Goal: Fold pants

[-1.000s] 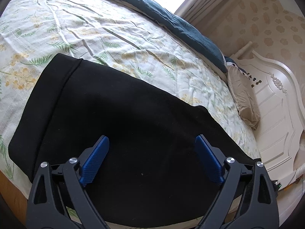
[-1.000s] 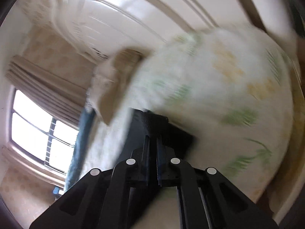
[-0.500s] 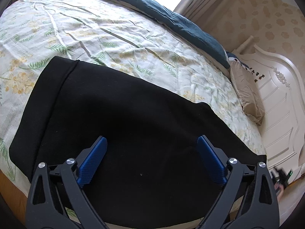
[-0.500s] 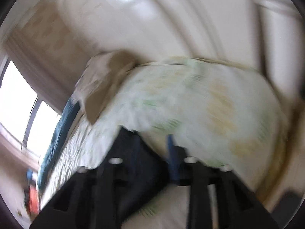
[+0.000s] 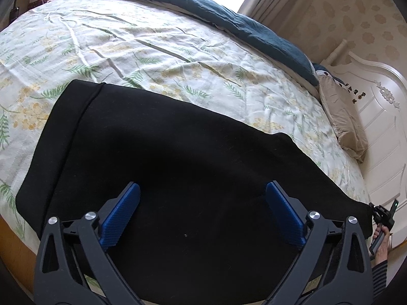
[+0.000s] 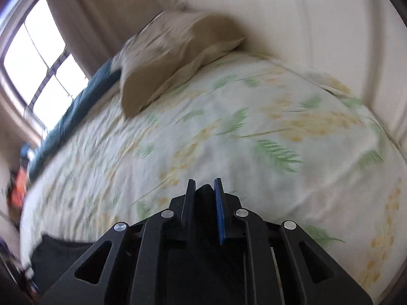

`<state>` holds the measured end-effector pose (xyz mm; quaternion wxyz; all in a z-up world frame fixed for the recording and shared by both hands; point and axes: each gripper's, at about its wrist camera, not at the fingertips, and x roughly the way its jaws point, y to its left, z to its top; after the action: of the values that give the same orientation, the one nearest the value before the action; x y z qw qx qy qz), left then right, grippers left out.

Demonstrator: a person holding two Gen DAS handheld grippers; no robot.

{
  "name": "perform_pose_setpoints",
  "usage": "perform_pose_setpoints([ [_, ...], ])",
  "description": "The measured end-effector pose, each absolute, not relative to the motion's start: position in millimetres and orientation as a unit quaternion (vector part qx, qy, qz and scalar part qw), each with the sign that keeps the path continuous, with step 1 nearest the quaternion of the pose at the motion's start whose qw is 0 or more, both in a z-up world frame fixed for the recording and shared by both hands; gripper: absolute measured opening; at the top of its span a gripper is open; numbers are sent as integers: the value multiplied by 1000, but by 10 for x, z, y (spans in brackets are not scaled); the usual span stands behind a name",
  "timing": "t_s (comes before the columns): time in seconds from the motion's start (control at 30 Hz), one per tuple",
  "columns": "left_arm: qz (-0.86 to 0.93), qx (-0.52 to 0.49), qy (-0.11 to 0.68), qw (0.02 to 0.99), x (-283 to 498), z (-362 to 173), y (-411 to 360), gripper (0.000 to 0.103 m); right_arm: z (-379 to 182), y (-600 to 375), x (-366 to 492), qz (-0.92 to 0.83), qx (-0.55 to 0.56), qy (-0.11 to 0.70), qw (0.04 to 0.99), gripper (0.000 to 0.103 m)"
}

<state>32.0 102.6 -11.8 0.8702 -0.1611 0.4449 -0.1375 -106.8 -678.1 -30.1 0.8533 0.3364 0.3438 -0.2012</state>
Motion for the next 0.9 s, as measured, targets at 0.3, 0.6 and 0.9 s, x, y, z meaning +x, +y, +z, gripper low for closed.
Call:
perform_pose_setpoints([
  [0.3,-122,-127,444,878,317,-128,913,100,-434,-7049,-1465,-170,439,289,834,47],
  [0.6,-105,-135,419,892,202,83,1019,100,-555,-7097,-1729,-39,486,339,804,66],
  [0.9,-97,-124,433,888,256,-51,1186,100,-446,-6792,-1375,-21,449,426,785,83],
])
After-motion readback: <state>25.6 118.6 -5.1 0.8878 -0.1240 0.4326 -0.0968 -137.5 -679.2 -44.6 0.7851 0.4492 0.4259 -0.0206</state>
